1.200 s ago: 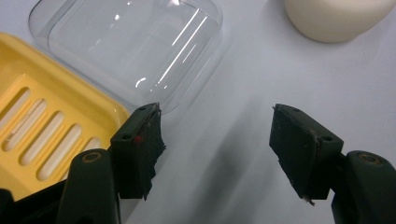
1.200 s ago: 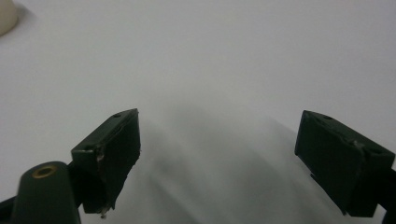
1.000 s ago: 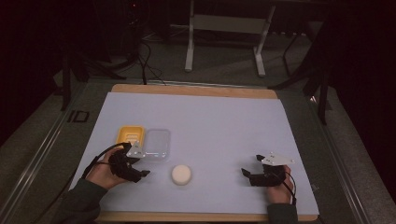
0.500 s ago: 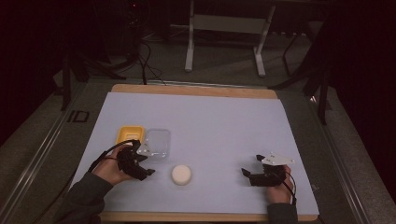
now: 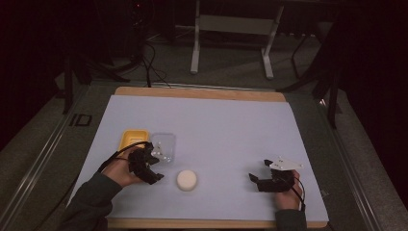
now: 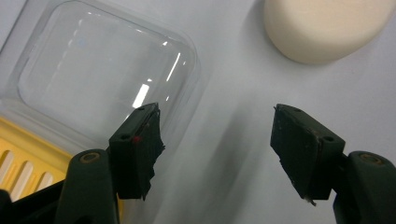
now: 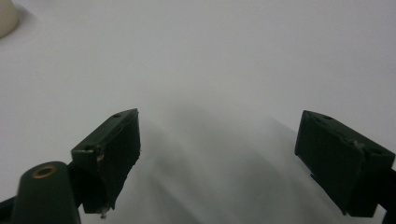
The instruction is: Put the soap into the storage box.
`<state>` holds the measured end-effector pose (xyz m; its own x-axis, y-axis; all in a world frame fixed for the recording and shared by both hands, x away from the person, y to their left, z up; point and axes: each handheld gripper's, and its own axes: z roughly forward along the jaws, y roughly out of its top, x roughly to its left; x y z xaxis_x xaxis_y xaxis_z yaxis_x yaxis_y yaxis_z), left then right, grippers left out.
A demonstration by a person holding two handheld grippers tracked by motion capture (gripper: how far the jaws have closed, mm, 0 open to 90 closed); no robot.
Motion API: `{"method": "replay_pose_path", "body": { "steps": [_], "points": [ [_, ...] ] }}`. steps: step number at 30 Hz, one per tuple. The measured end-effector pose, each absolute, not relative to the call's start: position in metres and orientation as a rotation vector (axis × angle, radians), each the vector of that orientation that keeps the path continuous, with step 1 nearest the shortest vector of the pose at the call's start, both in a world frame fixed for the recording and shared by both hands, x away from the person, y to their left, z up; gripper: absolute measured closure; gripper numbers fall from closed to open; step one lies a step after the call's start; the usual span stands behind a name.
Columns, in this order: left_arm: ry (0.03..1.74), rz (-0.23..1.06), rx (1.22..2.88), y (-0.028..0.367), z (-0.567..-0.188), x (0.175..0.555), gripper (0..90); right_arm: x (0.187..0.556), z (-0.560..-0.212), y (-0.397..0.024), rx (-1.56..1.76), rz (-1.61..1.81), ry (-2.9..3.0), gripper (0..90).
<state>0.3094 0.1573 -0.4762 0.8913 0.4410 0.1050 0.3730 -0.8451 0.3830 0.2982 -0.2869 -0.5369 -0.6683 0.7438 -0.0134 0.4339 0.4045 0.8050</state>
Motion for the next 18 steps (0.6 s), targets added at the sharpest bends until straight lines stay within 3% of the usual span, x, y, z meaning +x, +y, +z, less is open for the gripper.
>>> {"method": "replay_pose_path", "body": {
  "steps": [18],
  "points": [
    [0.499, 0.221, 2.729, 0.139, -0.470, 0.312, 30.5, 0.298, -0.537, -0.286, 1.006, 1.144, 2.296, 14.1]
  ]
}}
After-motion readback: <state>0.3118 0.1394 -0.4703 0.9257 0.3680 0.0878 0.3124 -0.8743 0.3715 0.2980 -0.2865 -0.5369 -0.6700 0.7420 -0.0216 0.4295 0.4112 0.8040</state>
